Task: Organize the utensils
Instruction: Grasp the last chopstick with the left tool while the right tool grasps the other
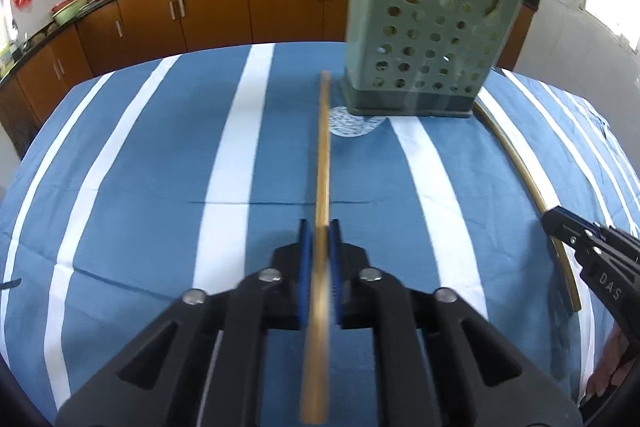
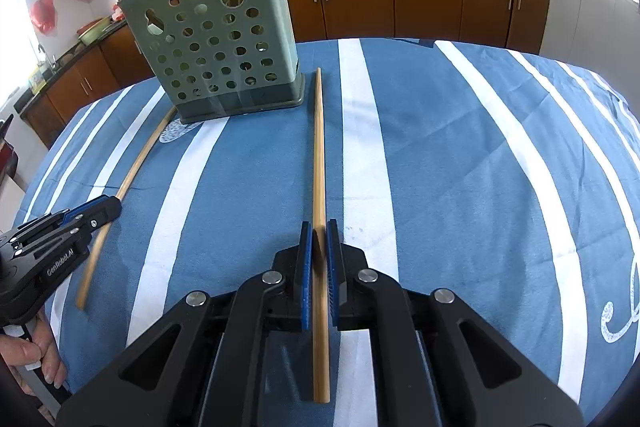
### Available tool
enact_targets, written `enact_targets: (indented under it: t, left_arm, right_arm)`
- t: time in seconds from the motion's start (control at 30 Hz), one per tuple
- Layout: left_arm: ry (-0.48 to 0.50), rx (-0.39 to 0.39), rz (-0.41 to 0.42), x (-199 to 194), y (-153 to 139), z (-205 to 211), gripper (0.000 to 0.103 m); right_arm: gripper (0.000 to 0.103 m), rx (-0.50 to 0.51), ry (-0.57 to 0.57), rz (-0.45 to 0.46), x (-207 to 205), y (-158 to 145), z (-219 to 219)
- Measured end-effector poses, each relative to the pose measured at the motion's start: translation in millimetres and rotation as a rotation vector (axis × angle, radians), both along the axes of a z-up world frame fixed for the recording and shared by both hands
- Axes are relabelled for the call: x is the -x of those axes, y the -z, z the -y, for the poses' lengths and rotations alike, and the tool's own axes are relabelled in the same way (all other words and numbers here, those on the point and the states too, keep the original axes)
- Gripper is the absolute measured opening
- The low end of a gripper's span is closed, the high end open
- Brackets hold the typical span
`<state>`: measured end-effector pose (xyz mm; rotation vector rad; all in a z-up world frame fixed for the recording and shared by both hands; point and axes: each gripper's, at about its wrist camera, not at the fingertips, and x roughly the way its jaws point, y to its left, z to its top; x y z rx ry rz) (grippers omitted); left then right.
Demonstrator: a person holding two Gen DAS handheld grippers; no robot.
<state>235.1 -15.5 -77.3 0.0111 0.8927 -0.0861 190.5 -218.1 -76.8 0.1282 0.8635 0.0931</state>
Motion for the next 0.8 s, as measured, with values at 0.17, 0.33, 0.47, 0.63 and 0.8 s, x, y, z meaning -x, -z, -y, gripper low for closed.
enact_targets:
  t: [0.17,0.33,0.47,0.63,0.8]
  left_arm:
    - [-0.064,-0.005,-0.004,-6.3,-0.4,-24.6,0.008]
    - [-0.148,-0.006,0.0,-8.9,-1.4,-58.1,0.01]
    - [-0.144,0.009,0.002,-8.4,-2.1,-62.4,0.011]
    - [-0.138,0.032,0.002,-8.6,-2.1,-64.8,0.013]
    - [-0.138,0.049,0.002,-9.4,-1.9,-65.3,0.013]
  right_arm:
    - [0.008,0.006,0.01,0.0,-1.1,-0.1,1.6]
    - [0.008,0.021,0.03,-0.001,-3.1,-0.4,5.2]
    - [0.008,0.036,0.03,-0.002,-3.5,-0.8,3.5]
    - [0.008,0.03,0.031,-0.003,-4.0,-0.7,4.2]
    - [0.008,0.037,0.031,-0.003,-3.8,-0.9,3.9]
